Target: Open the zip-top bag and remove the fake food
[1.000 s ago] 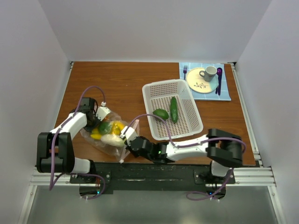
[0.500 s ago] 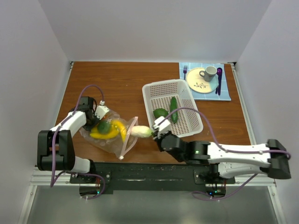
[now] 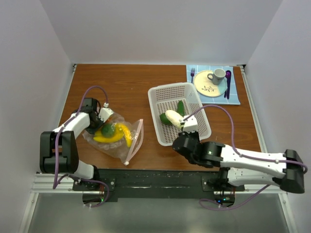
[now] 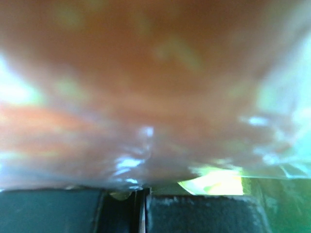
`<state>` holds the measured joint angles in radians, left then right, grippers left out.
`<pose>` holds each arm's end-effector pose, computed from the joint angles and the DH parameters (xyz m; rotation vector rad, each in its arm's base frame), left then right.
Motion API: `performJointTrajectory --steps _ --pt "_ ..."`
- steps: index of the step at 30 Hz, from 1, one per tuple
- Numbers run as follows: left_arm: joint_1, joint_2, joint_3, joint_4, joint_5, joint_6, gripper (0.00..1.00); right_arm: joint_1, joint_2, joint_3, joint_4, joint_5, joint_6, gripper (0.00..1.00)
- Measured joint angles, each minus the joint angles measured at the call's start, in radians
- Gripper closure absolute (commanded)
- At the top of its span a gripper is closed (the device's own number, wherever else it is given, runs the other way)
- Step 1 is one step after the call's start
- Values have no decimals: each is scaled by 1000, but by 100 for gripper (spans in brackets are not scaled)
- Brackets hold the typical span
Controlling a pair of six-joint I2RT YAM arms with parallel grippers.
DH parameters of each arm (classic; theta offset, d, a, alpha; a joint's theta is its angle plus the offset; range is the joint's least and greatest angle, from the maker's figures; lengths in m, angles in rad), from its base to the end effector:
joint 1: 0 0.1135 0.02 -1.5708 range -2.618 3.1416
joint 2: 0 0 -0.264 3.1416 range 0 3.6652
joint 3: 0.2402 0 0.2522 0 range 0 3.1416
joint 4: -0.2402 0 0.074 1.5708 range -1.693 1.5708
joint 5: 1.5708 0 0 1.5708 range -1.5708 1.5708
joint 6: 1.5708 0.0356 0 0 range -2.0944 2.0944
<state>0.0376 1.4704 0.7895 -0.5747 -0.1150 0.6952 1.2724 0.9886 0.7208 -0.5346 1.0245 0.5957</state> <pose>0.2552 0.0137 0.1646 0.9023 2.7260 0.3178 0.0853 0.1738 0.2605 -0.2238 1.9408 -0.0177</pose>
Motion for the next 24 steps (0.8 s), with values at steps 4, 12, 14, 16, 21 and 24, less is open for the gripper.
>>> performJointTrajectory --steps 4,12,14,16,21,24 --pt "1 -3 0 -4 7 0 100 -143 126 13 14 -6 -3 69" --pt "1 -8 -2 -9 14 1 100 -202 269 153 132 -21 -119 1" --pt "1 -10 -2 -10 15 1 100 -202 286 196 145 -31 -138 1" --pt "1 -10 -3 -10 16 1 100 -196 285 223 165 -67 -162 10" --pt "1 -14 -9 -5 17 2 100 -119 257 201 290 -229 -239 40" --pt "2 -14 -9 -4 18 2 100 -26 301 187 374 -311 -277 49"
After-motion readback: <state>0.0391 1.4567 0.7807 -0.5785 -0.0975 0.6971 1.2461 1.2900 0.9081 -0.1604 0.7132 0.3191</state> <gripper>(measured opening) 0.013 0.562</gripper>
